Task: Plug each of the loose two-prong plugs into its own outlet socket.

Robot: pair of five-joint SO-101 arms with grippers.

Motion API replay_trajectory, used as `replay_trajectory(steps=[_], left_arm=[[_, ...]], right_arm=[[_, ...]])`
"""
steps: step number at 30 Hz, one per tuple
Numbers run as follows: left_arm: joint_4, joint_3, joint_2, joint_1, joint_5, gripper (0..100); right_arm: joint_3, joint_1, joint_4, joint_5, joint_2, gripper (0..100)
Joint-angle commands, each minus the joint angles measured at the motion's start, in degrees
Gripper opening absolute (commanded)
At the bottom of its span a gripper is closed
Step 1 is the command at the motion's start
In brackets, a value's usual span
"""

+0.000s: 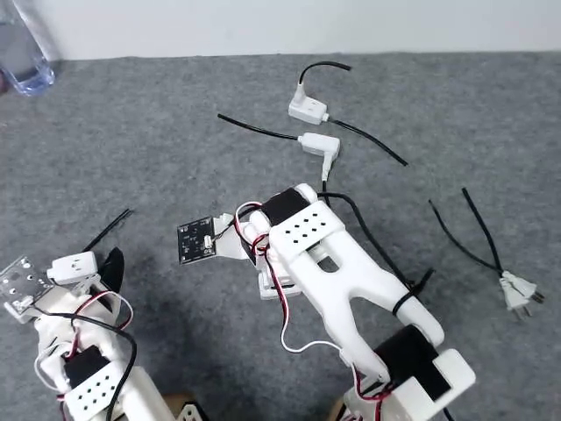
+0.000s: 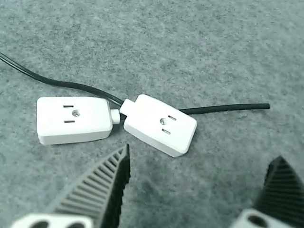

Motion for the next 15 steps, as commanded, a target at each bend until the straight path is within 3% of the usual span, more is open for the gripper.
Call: replay_trajectory(steps=[1,15], left_arm=[[-0.09,-0.48,-0.53,0.09,-0.70,42],[-0.09,-0.48,-0.53,0.09,-0.70,42]], right_arm=[[-0.79,0.31,-0.40,1.32,-0.66,0.8],[-5.27,0.92,2.15,3.34,-0.22,0.8]])
